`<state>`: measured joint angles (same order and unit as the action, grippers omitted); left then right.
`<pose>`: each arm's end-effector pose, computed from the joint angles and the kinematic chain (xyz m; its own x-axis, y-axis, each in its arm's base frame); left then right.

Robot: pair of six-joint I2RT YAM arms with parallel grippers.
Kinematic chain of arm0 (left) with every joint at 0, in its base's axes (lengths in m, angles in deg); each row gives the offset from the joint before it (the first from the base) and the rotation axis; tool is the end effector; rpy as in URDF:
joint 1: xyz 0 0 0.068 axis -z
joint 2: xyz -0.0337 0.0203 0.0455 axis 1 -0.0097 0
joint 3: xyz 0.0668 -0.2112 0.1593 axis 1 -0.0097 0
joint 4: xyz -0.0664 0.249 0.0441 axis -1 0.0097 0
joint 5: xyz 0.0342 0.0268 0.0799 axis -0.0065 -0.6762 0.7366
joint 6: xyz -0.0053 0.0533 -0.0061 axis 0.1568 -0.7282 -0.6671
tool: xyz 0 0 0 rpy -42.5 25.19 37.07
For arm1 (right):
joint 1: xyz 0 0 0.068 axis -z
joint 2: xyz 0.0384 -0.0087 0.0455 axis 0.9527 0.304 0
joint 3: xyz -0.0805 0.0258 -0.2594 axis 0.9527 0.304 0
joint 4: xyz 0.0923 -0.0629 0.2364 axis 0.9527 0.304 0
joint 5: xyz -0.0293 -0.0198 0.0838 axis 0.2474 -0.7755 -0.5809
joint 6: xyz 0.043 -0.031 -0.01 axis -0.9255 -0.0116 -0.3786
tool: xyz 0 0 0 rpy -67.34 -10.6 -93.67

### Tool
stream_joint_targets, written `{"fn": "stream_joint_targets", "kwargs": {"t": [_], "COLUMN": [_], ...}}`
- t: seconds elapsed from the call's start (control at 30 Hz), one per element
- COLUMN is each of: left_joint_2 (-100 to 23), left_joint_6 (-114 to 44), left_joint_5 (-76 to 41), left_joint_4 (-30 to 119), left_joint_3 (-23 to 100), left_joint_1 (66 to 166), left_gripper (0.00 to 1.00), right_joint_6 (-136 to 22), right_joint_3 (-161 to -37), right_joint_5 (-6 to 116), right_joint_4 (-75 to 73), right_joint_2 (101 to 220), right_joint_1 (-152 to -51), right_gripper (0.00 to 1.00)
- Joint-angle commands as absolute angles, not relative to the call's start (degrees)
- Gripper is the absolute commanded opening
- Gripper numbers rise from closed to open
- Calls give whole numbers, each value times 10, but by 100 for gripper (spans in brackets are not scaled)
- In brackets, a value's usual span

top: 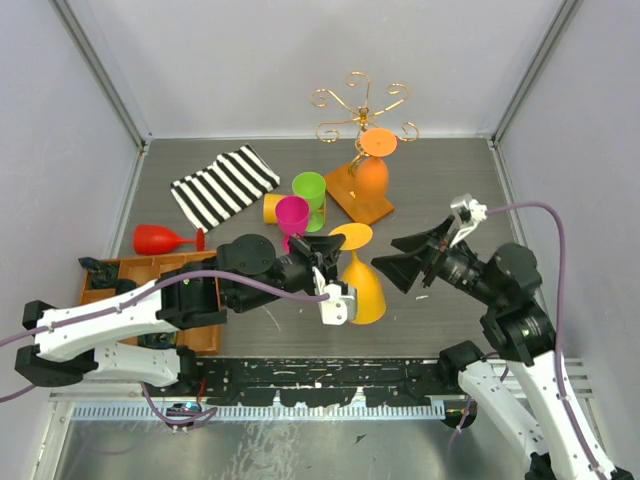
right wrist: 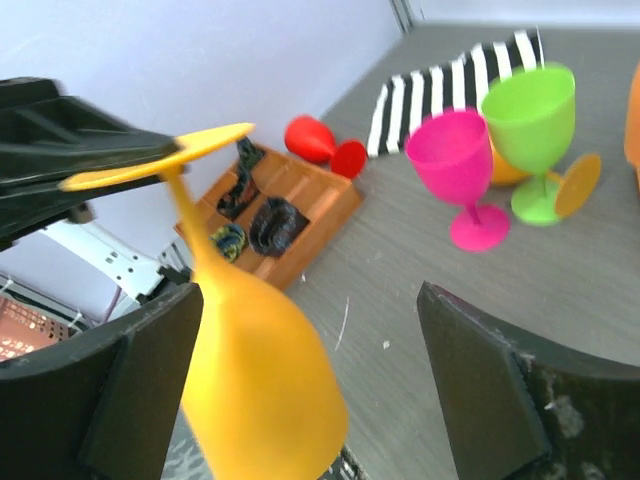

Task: Place the wine glass upside down on the wine glass rack
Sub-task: Pick up the wine glass at the center of the board.

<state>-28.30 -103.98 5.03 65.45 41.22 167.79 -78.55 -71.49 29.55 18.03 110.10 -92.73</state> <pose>0.0589 -0.2422 0.4333 0.7381 0.4590 -0.4944 0.5139 0.0924 0.8529 0.0996 0.0576 0.3747 -0.4092 0.2719 -0.8710 -0.6882 0.5348 0.4903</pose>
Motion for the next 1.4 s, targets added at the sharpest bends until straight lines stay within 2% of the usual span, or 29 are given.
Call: {"fn": "stream_joint_targets", "kwargs": {"t": [0.0,0.1,0.17,0.43,0.57,0.77,0.97,1.2,1.37], "left_joint_2": [-286,-296,-302,-316,-321,-331,-333,-329,-321], "left_joint_6": [-1065,-1070,-1074,-1077,-1077,-1080,-1082,-1082,-1082], "left_joint_5": [70,76,82,91,90,96,102,106,110], "left_joint_4": [629,627,621,613,610,608,604,602,602], "left_joint_3": [446,455,457,467,472,479,479,475,466], "left_joint_1": [1684,1686,1687,1694,1697,1698,1698,1699,1699], "left_gripper": [0,0,0,0,0,0,0,0,0], "right_joint_6": [-766,-762,-762,-802,-820,-822,-815,-773,-760], "right_joint_3": [-724,-717,-704,-666,-652,-635,-622,-625,-624], "right_joint_5": [268,243,240,248,236,256,292,348,377], "right_joint_4": [90,56,26,-84,-119,-147,-187,-186,-183], "right_joint_2": [1069,1073,1068,1069,1089,1095,1111,1149,1148], "right_joint_1": [-929,-929,-930,-930,-931,-950,-1016,-1103,-1121], "right_gripper": [90,78,74,68,60,54,51,36,32]}}
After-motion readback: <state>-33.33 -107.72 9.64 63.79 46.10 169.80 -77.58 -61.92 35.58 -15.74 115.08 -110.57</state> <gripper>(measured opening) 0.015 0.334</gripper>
